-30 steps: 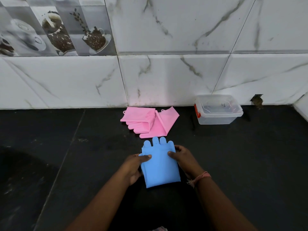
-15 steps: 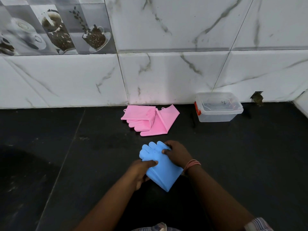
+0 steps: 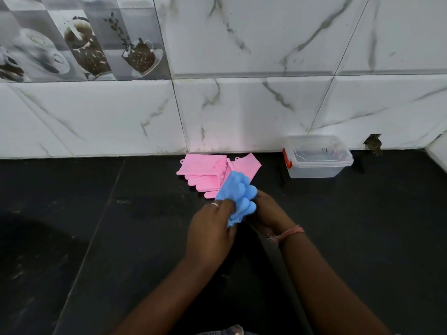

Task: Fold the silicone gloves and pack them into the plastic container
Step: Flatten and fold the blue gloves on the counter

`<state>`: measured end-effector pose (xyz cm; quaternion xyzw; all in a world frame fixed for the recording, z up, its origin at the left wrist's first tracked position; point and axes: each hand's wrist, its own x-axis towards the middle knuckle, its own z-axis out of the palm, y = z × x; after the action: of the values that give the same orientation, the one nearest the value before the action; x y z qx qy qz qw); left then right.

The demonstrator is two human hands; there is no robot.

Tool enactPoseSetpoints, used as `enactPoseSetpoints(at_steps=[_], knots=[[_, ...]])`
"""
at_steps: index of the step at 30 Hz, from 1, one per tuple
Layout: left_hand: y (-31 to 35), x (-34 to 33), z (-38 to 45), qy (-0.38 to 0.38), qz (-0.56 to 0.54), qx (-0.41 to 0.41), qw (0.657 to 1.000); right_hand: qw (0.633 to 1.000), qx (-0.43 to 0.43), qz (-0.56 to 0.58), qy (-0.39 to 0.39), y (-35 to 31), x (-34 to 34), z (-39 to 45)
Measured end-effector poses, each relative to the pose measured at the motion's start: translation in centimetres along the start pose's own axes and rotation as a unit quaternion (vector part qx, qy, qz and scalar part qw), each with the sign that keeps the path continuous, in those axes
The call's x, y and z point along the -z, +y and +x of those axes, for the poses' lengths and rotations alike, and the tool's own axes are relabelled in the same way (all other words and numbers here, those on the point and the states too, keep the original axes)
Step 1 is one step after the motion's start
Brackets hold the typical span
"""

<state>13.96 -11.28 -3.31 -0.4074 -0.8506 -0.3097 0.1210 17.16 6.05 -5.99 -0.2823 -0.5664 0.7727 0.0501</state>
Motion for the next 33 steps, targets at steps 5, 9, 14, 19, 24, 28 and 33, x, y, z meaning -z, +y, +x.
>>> enactPoseSetpoints(at_steps=[5,9,14,19,24,28,33], knots=[[-0.5,-6.2,-3.6,-0.159,0.149,-0.093,0.972,0.978,-0.203,-0.04,-0.01,2.7,2.6,-1.8],[-1.0,-8.6,-5.8,-0.215,0.158,-0.111,0.957,0.961,-0.235,0.128,0.068,4.4,4.4,-2.4],[-1.2,-6.4,-6.6,-0.222,-0.017,-0.076,0.972,0.983,-0.134,-0.034,0.122,4.8,6.2,-3.0],[-3.3,-6.3,-6.2,-0.104,-0.116,0.23,0.961,0.979,0.006,-0.166,0.119,6.4,6.4,-4.2],[-4.2,-6.7,-4.5,-0.173,-0.189,0.384,0.887,0.924,0.081,-0.36,0.101,7.2,5.8,-3.6],[-4.2,-7.8,-5.5,-0.143,-0.202,0.417,0.875,0.786,0.03,-0.601,0.141,7.6,6.0,-3.0],[-3.0,-8.0,-6.8,-0.083,-0.109,0.319,0.938,0.769,0.134,-0.57,0.257,7.8,6.5,-4.0]])
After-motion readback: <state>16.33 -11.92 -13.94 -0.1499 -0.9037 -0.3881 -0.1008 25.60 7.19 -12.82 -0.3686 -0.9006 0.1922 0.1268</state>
